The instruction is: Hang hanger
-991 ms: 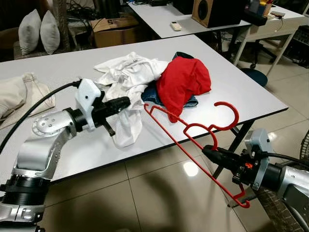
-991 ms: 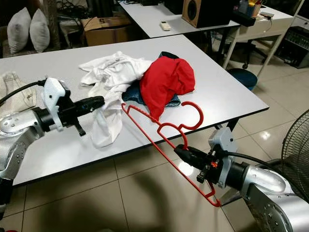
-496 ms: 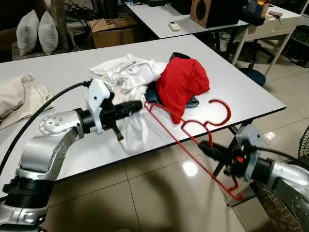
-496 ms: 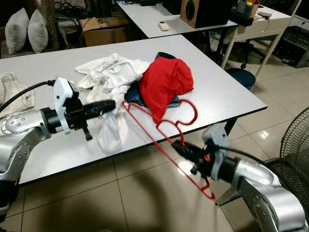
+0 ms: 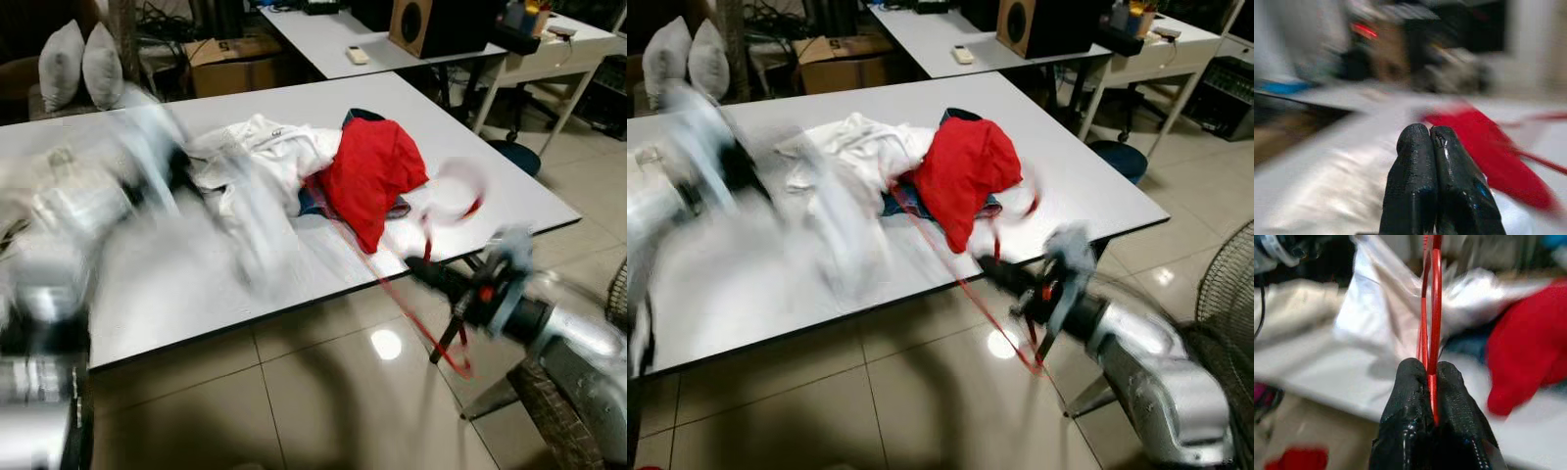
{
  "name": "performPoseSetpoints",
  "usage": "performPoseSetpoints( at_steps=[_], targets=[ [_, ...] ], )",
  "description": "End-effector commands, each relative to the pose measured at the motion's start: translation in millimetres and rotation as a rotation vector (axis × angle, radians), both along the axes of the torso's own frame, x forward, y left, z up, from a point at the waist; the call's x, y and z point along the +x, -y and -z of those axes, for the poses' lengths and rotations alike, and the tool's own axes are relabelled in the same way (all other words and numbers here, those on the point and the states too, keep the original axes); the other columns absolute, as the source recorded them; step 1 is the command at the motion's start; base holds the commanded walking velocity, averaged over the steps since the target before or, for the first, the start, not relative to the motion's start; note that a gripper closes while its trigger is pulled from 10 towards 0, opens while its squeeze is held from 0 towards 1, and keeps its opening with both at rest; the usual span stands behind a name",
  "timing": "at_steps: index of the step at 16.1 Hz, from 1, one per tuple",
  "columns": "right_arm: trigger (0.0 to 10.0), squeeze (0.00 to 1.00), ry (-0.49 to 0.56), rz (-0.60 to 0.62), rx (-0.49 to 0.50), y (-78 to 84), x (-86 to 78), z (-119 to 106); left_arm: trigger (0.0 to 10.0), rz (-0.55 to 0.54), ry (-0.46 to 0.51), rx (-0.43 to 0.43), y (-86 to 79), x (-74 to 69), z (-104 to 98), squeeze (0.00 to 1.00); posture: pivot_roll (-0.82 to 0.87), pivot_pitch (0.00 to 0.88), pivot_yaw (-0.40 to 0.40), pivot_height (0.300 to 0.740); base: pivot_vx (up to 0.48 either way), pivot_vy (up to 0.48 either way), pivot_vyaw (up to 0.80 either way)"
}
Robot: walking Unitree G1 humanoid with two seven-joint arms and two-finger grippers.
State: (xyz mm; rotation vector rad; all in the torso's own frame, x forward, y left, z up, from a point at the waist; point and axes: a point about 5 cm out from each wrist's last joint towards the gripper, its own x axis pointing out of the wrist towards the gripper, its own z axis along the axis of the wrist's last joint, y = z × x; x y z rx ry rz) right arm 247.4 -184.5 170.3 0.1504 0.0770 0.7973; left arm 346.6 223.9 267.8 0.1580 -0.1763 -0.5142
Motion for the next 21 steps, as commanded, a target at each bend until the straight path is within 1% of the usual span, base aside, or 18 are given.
performPoseSetpoints(
  at_steps=[1, 2, 3, 4, 5, 6, 7, 8, 9, 10, 11, 12, 13, 14, 16, 19, 20, 21],
  targets=[
    [10.0, 0.00, 0.052, 0.082, 0.025, 12.4, 4.3, -11, 0.0, -0.074, 0.043, -0.057, -11.2, 5.3, -10, 0.00, -0.14, 0.000, 0.024, 0.740, 0.000, 0.000, 0.00],
    [10.0, 0.00, 0.052, 0.191, 0.007, 23.2, 11.9, -9, 0.0, -0.060, 0.059, -0.106, -9.3, 12.0, -22, 0.00, -0.14, 0.000, 0.028, 0.740, 0.000, 0.000, 0.00],
    [10.0, 0.00, 0.032, 0.301, -0.044, 33.6, 18.4, -1, 0.0, -0.011, 0.091, -0.109, 3.7, 21.7, -35, 0.00, -0.15, 0.000, 0.033, 0.740, 0.000, 0.000, 0.00],
    [10.0, 0.00, 0.013, 0.373, -0.066, 39.9, 22.3, 3, 0.0, 0.013, 0.131, -0.099, 12.2, 27.0, -47, 0.00, -0.15, 0.000, 0.037, 0.740, 0.000, 0.000, 0.00],
    [10.0, 0.00, 0.021, 0.404, -0.060, 42.5, 23.6, 3, 0.0, 0.016, 0.195, -0.122, 17.0, 32.6, -67, 0.00, -0.15, 0.000, 0.037, 0.740, 0.000, 0.000, 0.00],
    [10.0, 0.00, 0.026, 0.415, -0.054, 43.3, 23.8, 3, 0.0, 0.015, 0.241, -0.157, 18.0, 34.7, -82, 0.00, -0.15, 0.000, 0.044, 0.740, 0.000, 0.000, 0.00],
    [10.0, 0.00, 0.044, 0.432, -0.040, 44.4, 23.2, 0, 0.0, 0.042, 0.343, -0.282, 17.3, 33.6, -117, 0.00, -0.16, 0.000, 0.065, 0.740, 0.000, 0.000, 0.00],
    [10.0, 0.00, 0.058, 0.442, -0.032, 44.5, 22.3, -2, 0.0, 0.089, 0.403, -0.382, 15.7, 30.1, -139, 0.00, -0.16, 0.000, 0.065, 0.740, 0.000, 0.000, 0.00],
    [10.0, 0.00, 0.068, 0.437, -0.031, 42.4, 19.5, -2, 0.0, 0.131, 0.387, -0.381, 17.3, 30.1, -138, 0.00, -0.17, 0.000, 0.079, 0.740, 0.000, 0.000, 0.00],
    [10.0, 0.00, 0.068, 0.430, -0.027, 39.8, 16.7, -1, 0.0, 0.137, 0.341, -0.298, 22.4, 34.0, -121, 0.00, -0.17, 0.000, 0.085, 0.740, 0.000, 0.000, 0.00],
    [10.0, 0.00, 0.068, 0.421, -0.024, 38.3, 15.6, 0, 0.0, 0.143, 0.316, -0.252, 25.4, 36.0, -110, 0.00, -0.17, 0.000, 0.085, 0.740, 0.000, 0.000, 0.00],
    [10.0, 0.00, 0.065, 0.399, -0.028, 34.4, 13.4, 2, 0.0, 0.164, 0.256, -0.166, 31.2, 38.8, -86, 0.00, -0.17, 0.000, 0.081, 0.740, 0.000, 0.000, 0.00],
    [10.0, 0.00, 0.060, 0.384, -0.030, 30.8, 12.7, 4, 0.0, 0.175, 0.203, -0.122, 33.9, 39.4, -66, 0.00, -0.16, 0.000, 0.076, 0.740, 0.000, 0.000, 0.00],
    [10.0, 0.00, 0.058, 0.378, -0.026, 28.6, 13.6, 5, 0.0, 0.162, 0.171, -0.108, 31.6, 39.4, -55, 0.00, -0.16, 0.000, 0.072, 0.740, 0.000, 0.000, 0.00],
    [10.0, 0.00, 0.057, 0.362, -0.025, 25.1, 16.0, 5, 0.0, 0.137, 0.134, -0.076, 27.6, 39.6, -44, 0.00, -0.15, 0.000, 0.061, 0.740, 0.000, 0.000, 0.00],
    [10.0, 0.00, 0.059, 0.285, -0.044, 15.6, 15.6, 5, 0.0, 0.140, 0.085, -0.056, 32.2, 39.7, -32, 0.00, -0.15, 0.000, 0.055, 0.740, 0.000, 0.000, 0.00],
    [10.0, 0.00, 0.074, 0.291, -0.032, 15.0, 14.9, 3, 0.0, 0.097, 0.060, -0.079, 40.3, 45.9, -27, 0.00, -0.15, 0.000, 0.058, 0.740, 0.000, 0.000, 0.00],
    [10.0, 0.00, 0.086, 0.333, -0.015, 18.4, 16.2, 1, 0.0, 0.080, 0.038, -0.100, 53.1, 51.5, -23, 0.00, -0.16, 0.000, 0.058, 0.740, 0.000, 0.000, 0.00]
  ],
)
